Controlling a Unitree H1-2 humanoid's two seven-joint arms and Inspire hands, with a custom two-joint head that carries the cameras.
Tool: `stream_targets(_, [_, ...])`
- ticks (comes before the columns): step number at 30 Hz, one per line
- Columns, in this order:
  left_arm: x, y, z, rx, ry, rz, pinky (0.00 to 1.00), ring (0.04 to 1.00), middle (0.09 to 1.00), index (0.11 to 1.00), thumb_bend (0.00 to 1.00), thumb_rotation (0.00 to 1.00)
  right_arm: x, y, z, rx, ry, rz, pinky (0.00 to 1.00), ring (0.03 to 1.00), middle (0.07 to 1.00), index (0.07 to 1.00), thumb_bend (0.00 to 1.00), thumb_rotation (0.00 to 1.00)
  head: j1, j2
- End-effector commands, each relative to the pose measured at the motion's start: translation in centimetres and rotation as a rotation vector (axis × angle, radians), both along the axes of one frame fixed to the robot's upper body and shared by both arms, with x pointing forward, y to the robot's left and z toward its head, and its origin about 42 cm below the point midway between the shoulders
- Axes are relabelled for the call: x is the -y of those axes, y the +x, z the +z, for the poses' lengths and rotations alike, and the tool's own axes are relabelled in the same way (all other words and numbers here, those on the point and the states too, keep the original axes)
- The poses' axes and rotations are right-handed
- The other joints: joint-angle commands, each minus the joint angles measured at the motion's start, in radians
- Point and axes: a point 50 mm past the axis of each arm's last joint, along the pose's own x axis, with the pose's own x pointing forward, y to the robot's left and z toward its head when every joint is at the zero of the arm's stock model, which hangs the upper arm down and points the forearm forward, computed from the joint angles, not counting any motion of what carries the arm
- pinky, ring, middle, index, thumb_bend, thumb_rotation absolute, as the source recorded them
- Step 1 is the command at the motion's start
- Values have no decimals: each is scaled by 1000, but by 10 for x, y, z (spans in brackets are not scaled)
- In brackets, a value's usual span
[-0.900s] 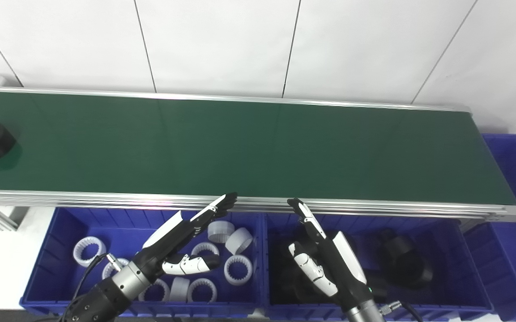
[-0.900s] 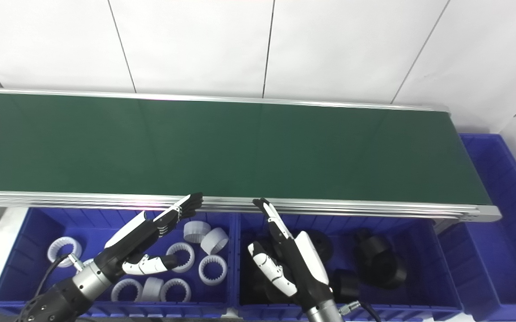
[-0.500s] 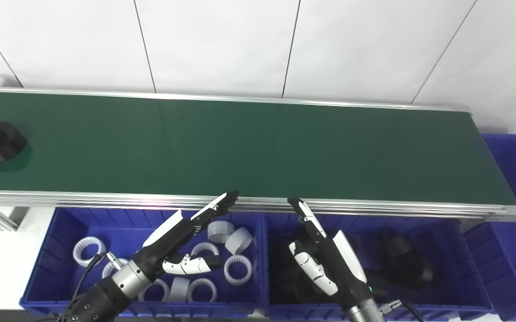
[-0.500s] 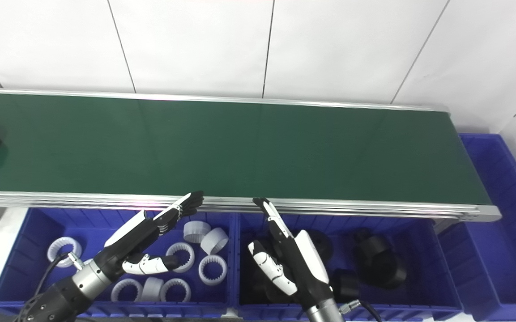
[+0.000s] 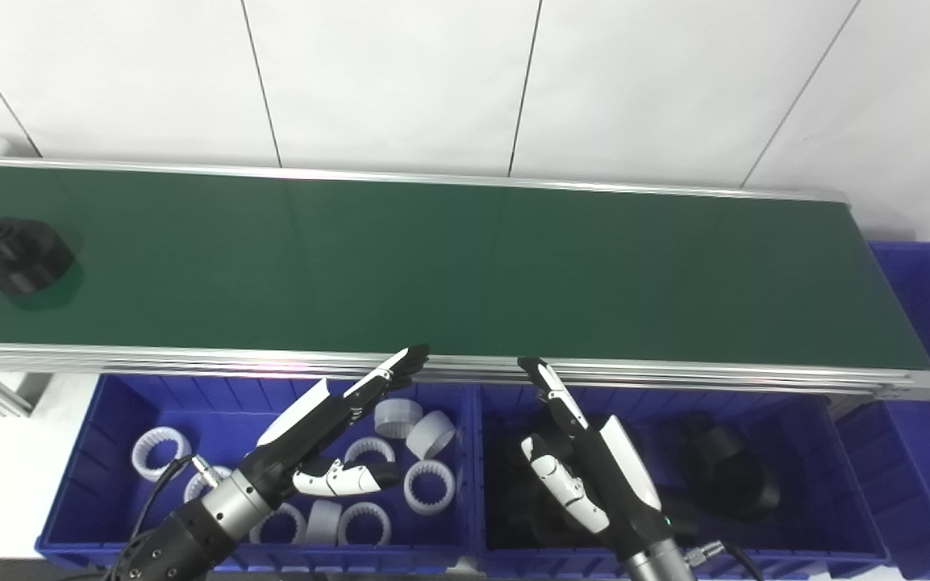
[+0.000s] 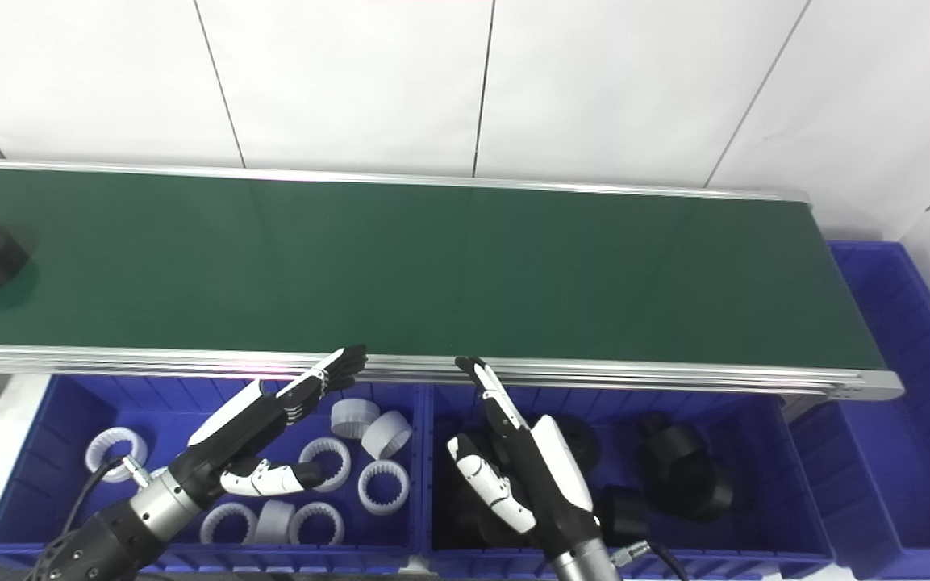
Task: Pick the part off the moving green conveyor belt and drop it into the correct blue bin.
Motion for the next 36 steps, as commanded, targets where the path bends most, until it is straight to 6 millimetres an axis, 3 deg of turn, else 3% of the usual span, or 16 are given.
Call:
stream_targets(1, [-1,2,12,65,-25,1,957,992,1000,987,425,670,-2,2,11,64,27,11,921,967,995,973,396,1000,1,0])
stream_targets(6, [-2,1,12,63,-27,2,962,992,1000,987,425,674,-3,1,11,61,25,10,922,968,997,974,401,1000,2,1])
stream_targets(10, [0,0,8,57,-13,-1,960,994,1000,991,424,683,-1,0,7,58,26,15,918,968,999,975,400,1000,36,-31])
stream_targets(15, [7,-1,-1,26,-10,-5,931,980,996,977,414,623,5,-5,-3,52,24,21,927,974,1000,981,403,1000,124,-118])
stream_targets(16, [7,0,-3,22,-5,-5,918,973,993,972,420,615,5,-5,-4,53,27,21,924,973,1000,978,394,989,124,-118])
stream_targets(17, [8,-1,-6,15,0,-3,914,971,991,971,422,613,6,-6,-8,60,24,19,923,972,1000,978,391,985,153,-157])
stream_targets(18, [9,-1,-7,10,3,-2,887,957,984,964,439,601,7,-6,-10,66,21,18,919,969,997,974,374,976,153,-157])
stream_targets(21, [13,2,-15,-5,20,5,840,930,973,954,458,571,11,-7,-22,64,17,15,917,966,994,968,363,963,197,-225])
stream_targets(27, [21,12,-29,-30,61,16,817,907,954,932,489,540,17,2,-50,19,-9,9,893,957,991,960,342,904,217,-296])
stream_targets(32, [27,22,-39,-37,85,39,800,898,946,921,501,559,20,9,-61,8,-28,10,896,954,985,954,348,877,211,-304])
stream_targets(36, [31,25,-42,-27,97,63,790,895,946,916,517,568,23,10,-65,1,-39,17,889,951,984,953,367,883,197,-272])
